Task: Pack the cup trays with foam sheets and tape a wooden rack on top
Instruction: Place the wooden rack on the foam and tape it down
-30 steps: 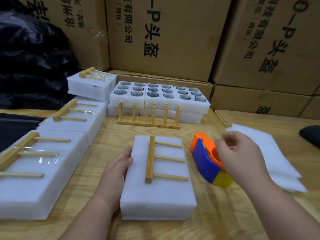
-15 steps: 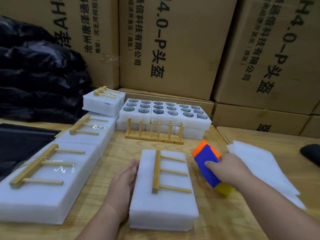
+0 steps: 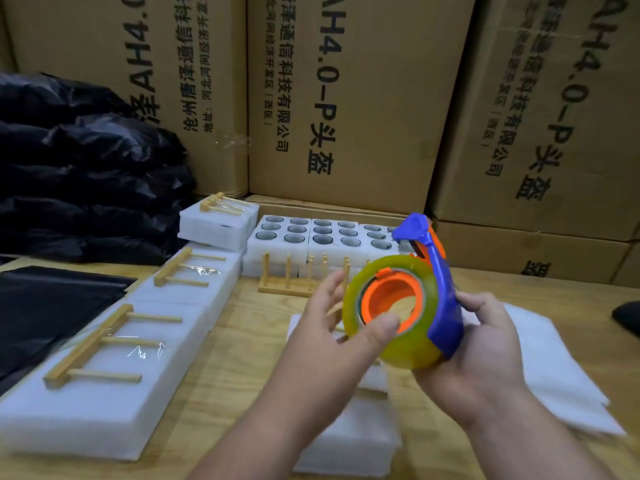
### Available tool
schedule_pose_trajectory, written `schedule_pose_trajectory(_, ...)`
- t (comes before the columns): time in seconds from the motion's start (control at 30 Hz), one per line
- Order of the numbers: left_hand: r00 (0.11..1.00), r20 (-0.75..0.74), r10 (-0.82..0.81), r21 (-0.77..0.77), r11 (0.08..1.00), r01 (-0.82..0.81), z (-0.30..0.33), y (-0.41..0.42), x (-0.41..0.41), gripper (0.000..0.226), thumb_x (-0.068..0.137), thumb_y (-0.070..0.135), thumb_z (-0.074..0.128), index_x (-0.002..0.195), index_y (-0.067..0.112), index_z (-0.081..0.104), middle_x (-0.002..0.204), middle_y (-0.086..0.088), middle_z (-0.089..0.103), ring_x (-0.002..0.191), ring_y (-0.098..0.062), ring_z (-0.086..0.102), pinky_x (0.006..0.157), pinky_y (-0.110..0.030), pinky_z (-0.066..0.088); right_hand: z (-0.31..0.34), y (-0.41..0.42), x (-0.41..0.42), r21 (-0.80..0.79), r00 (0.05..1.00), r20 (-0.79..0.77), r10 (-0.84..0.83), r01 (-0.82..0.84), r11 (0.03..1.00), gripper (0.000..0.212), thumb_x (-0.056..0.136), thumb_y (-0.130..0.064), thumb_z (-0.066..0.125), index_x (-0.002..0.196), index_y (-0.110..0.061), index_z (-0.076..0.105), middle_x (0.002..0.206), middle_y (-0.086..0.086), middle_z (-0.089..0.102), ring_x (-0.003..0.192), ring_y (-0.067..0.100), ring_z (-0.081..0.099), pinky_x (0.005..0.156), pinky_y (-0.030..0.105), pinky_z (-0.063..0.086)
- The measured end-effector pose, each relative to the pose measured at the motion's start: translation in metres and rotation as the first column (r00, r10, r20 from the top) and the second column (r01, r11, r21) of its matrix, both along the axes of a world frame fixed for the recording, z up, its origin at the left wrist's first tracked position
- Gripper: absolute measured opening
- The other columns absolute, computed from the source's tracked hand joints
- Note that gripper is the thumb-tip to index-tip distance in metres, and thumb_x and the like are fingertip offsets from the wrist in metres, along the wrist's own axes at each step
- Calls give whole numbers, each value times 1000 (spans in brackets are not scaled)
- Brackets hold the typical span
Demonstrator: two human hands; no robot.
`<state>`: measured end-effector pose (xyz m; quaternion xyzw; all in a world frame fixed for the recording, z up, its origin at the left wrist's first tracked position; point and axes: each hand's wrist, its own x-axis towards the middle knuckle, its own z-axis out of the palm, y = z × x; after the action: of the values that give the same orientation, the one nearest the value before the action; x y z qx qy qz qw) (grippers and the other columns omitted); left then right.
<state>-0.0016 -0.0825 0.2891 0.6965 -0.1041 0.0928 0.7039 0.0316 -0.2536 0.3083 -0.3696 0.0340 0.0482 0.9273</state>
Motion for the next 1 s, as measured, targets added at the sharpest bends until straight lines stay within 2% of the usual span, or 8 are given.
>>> schedule_pose_trajectory(0.1,1000,-21,0,6,1000,0,0,-15,-6,105,45,65,89,134,71,33,132,30,59,117,10,60,89,-19,54,-6,11,-8,75,998,29,55,-57,996,48,85,-33,51,111,-3,77,121,21,72,107,39,69,100,47,51)
schedule_pose_trajectory(0.2,1000,-18,-26,-47,999,25,-4,-14,-2,139,42,54,96,157,47,19,114,45,62,107,15,63,71,-11,54,-11,13,-14,87,995,73,68,-74,993,55,82,-34,53,122,-1,72,129,23,68,122,41,63,110,50,44)
schedule_pose_trajectory(0.33,995,25,-95,-2,995,95,-9,-12,-2,148,39,68,96,158,49,10,119,56,51,118,19,55,98,-19,51,-15,6,-20,41,976,164,140,-148,988,50,91,-43,58,124,-7,72,130,20,68,115,36,69,91,49,58)
schedule_pose_trajectory(0.4,988,25,-149,23,989,149,-12,-11,-3,141,41,70,95,153,58,10,125,57,47,125,16,52,108,-30,47,-18,-2,-20,-59,967,203,152,-143,988,51,91,-48,65,125,-11,72,132,19,67,119,36,67,91,50,58)
schedule_pose_trajectory(0.5,982,26,-188,36,982,187,-12,-2,-3,122,45,77,89,147,66,22,139,50,43,135,18,39,110,-25,42,-16,-21,-22,-384,945,263,197,-85,920,68,71,-58,84,121,-13,73,126,20,70,115,36,68,92,47,59)
schedule_pose_trajectory(0.63,991,94,-93,-13,995,95,6,19,3,92,56,81,78,139,56,48,141,35,54,133,13,47,104,-23,47,0,-50,-27,-800,896,342,281,121,588,69,52,-75,85,98,-25,77,94,10,78,79,20,72,63,31,57)
schedule_pose_trajectory(0.77,996,66,-62,-28,998,64,34,28,11,70,66,70,65,127,37,67,120,17,73,114,-1,66,95,-33,53,21,-66,-29,-898,864,273,423,71,434,40,65,-58,81,96,-33,76,90,5,76,76,16,72,65,27,58)
schedule_pose_trajectory(1.0,975,60,-213,172,965,200,56,32,8,33,82,53,70,99,28,82,97,4,79,88,-3,70,72,-13,49,31,-67,-38,-944,822,213,528,35,328,56,65,-71,82,102,-30,75,89,3,74,78,14,70,66,23,54)
